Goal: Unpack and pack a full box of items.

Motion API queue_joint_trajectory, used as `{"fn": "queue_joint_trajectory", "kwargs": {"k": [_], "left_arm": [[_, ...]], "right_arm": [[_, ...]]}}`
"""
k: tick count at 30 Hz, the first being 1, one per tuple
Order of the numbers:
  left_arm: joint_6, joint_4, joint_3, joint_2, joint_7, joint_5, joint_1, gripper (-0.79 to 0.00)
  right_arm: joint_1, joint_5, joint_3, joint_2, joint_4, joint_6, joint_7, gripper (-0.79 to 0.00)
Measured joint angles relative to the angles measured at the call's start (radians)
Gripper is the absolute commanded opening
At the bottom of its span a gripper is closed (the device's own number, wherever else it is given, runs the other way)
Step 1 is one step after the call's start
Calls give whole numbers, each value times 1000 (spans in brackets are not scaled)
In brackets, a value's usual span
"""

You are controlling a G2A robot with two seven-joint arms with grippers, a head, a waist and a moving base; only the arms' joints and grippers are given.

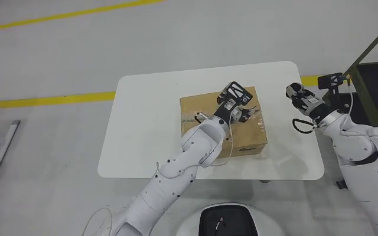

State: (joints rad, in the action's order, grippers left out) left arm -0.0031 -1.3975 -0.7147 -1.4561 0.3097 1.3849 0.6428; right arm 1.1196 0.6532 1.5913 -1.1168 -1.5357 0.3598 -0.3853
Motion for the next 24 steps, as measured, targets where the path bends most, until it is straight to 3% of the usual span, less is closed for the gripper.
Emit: {"fn": "queue_joint_trajectory", "kwargs": {"k": [7, 8, 9, 10, 11, 12, 19, 23, 24], "left_arm": [[15, -142, -149, 35, 77, 37, 97, 0], [16, -168, -176, 42, 89, 48, 119, -142], [17, -195, -204, 50, 101, 61, 142, -437], [18, -233, -243, 60, 118, 79, 177, -511], [18, -262, -275, 68, 132, 91, 204, -662], [20, -292, -307, 75, 145, 102, 232, -757], [31, -506, -537, 115, 216, 124, 458, -785], [49, -552, -619, 126, 233, 146, 564, -785], [54, -557, -633, 127, 234, 148, 584, -690]], "right_arm": [[-31, -32, -35, -1, -13, 47, -2, -785], [-35, -33, -44, -2, -15, 53, -2, -785], [-39, -33, -54, -2, -15, 58, -2, -785], [-45, -33, -69, -4, -16, 62, -2, -785], [-49, -32, -80, -5, -16, 65, -1, -785], [-54, -32, -92, -6, -17, 68, 0, -785], [-99, -21, -175, -15, -8, 69, -4, -785], [-132, -27, -221, -22, -11, 70, -12, -785], [-139, -31, -231, -24, -13, 71, -15, -785]]}}
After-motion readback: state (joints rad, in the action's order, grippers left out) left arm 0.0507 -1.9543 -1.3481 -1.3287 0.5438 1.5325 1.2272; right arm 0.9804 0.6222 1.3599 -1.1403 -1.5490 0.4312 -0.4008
